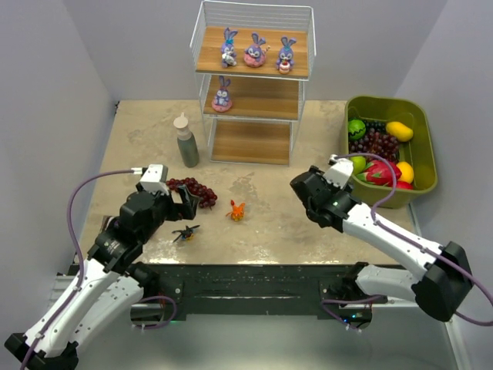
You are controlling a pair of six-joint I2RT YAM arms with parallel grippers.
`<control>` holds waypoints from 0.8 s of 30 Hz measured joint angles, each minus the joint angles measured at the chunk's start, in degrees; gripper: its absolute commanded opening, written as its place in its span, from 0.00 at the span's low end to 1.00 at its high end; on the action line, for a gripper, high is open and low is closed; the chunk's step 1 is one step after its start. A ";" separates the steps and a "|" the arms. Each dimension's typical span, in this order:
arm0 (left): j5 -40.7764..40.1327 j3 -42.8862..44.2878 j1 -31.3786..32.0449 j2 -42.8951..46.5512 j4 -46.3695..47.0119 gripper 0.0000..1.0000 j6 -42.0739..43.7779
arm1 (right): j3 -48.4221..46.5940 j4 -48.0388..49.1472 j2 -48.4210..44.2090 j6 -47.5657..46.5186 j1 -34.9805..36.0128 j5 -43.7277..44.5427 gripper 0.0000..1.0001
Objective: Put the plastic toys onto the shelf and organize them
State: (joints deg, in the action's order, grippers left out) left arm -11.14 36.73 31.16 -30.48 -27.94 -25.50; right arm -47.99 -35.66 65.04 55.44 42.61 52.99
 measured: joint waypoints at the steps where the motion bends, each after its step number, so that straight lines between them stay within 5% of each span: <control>1: 0.04 0.00 0.00 -0.42 0.00 1.00 0.00 | 0.83 -0.17 1.38 1.09 -0.83 -0.04 0.81; 13: 0.13 -0.11 0.00 -0.79 -0.09 0.99 -0.02 | 7.30 4.66 4.94 2.47 -7.21 -1.88 0.70; 20: 0.07 -0.11 0.00 -0.63 -0.15 0.99 -0.04 | 8.11 9.57 4.94 -1.01 -7.80 -3.13 0.49; 24: 0.04 -0.11 0.00 -0.31 -0.15 0.99 -0.26 | 8.11 10.84 4.61 -3.37 -7.80 -3.69 0.24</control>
State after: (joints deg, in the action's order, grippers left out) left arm -11.09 36.62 31.16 -30.79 -28.10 -25.76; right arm -39.88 -24.82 69.65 52.07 34.81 49.30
